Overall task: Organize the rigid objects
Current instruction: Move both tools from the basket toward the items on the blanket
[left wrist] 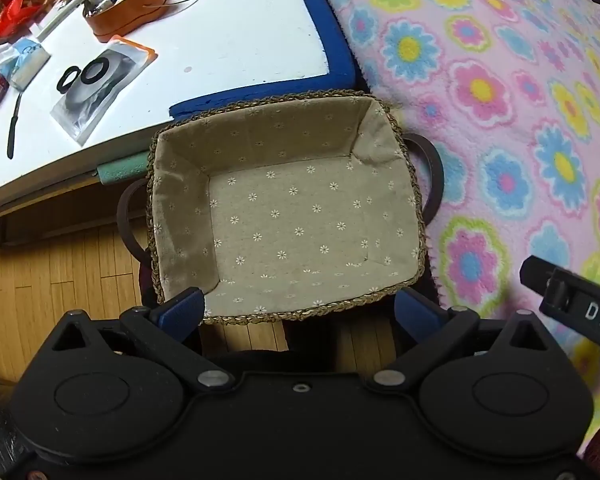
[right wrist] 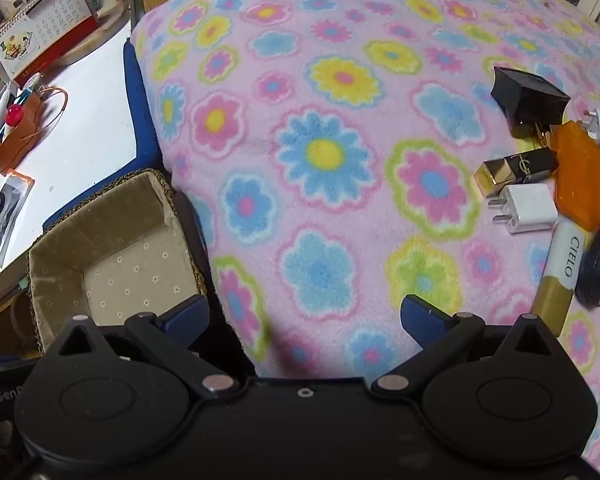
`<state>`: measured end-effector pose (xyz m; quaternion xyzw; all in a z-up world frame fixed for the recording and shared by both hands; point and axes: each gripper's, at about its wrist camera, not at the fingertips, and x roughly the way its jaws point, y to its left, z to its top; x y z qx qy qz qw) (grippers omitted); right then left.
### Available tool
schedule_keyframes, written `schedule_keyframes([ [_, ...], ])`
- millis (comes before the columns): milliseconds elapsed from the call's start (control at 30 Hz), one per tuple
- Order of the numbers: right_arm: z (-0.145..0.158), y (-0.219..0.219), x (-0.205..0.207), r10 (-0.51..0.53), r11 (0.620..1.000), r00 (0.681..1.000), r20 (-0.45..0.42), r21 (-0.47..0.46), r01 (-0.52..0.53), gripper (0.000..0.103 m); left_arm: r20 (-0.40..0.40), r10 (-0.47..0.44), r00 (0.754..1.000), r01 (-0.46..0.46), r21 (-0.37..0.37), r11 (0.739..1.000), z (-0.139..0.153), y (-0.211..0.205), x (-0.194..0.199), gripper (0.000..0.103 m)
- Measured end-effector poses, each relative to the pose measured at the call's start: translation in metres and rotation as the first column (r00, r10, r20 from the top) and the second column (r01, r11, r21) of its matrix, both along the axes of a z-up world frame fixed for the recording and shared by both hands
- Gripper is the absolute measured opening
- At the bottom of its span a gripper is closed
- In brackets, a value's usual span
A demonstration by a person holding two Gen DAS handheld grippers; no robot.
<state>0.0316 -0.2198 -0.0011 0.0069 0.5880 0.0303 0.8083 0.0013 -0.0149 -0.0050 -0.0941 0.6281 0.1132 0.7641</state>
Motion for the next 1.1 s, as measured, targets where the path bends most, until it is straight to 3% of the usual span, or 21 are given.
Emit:
schedule_keyframes([
  [433, 0.014, -0.008, -0.005, -0.017, 1.000, 1.000, 0.026, -0.012, 0.017, 0.103, 0.004, -0.047, 0.999, 0.047, 0.049, 0.998, 0.002, -0.008, 0.000, 0.097],
  [1100, 0.024, -0.042, -0.039, -0.065, 0.997, 0.997, 0.050, -0.037, 0.067, 0.100, 0.013, -0.097, 0.995, 0.097, -0.009, 0.995, 0.003, -0.010, -0.005, 0.097],
])
